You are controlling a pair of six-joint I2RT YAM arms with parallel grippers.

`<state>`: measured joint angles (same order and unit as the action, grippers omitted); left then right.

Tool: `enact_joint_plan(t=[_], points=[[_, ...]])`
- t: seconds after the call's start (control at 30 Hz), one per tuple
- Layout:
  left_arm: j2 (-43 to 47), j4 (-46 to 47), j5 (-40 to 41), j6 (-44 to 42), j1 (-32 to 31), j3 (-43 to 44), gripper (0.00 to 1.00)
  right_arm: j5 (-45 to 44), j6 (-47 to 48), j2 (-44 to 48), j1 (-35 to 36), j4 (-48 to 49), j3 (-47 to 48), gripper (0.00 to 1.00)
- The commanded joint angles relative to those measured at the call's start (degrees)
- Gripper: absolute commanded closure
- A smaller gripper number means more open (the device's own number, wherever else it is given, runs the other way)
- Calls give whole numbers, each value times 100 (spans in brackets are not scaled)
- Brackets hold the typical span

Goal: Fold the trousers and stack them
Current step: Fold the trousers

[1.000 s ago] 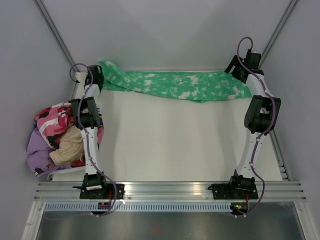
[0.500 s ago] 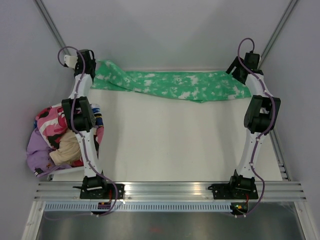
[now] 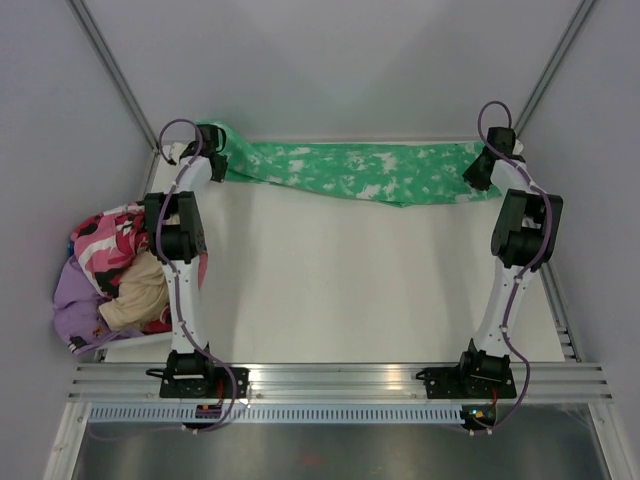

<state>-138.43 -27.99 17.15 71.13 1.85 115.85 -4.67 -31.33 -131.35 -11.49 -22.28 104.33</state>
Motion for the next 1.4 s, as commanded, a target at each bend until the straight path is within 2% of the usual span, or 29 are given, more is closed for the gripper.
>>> enact_joint_plan(t=[0.0, 0.13, 0.23, 0.37, 0.5, 0.67, 0.73, 0.9, 1.0, 1.27, 1.37], points=[[45, -127, 263, 541, 132, 253, 98, -438, 4, -258, 15, -600, 472, 68], [-192, -287, 237, 928, 158, 315, 98, -877, -153, -295, -3, -1111, 369, 84], [-246, -102, 228, 911, 184, 271, 98, -852, -198, -6, -108, -954, -158, 90], [-324, 486, 70, 858, 272, 43, 98, -606, -259, 285, -179, -681, -580, 92], [-579, 531, -377, 1139, 395, 157, 98, -377, -329, 241, -179, -716, -599, 93], [-852, -811, -370, 912, 360, 981, 98, -412, -374, 337, -179, -935, -660, 96], [-791, -1330, -309, 727, 352, 1018, 98, -526, -374, 443, -179, -1032, -835, 99], [-440, -2428, 349, 568, 369, 860, 98, -755, -549, 1163, -179, -1050, -1931, 100], [-211, -2641, 596, 638, 395, 606, 98, -869, -620, 1542, -179, -892, -2573, 100], [219, -4002, 904, 1121, 404, 289, 98, -1528, -725, 2121, -222, -1278, -3295, 100], [448, -4669, 1175, 1569, 404, -43, 98, -1713, -892, 2297, -398, -1480, -3507, 100]])
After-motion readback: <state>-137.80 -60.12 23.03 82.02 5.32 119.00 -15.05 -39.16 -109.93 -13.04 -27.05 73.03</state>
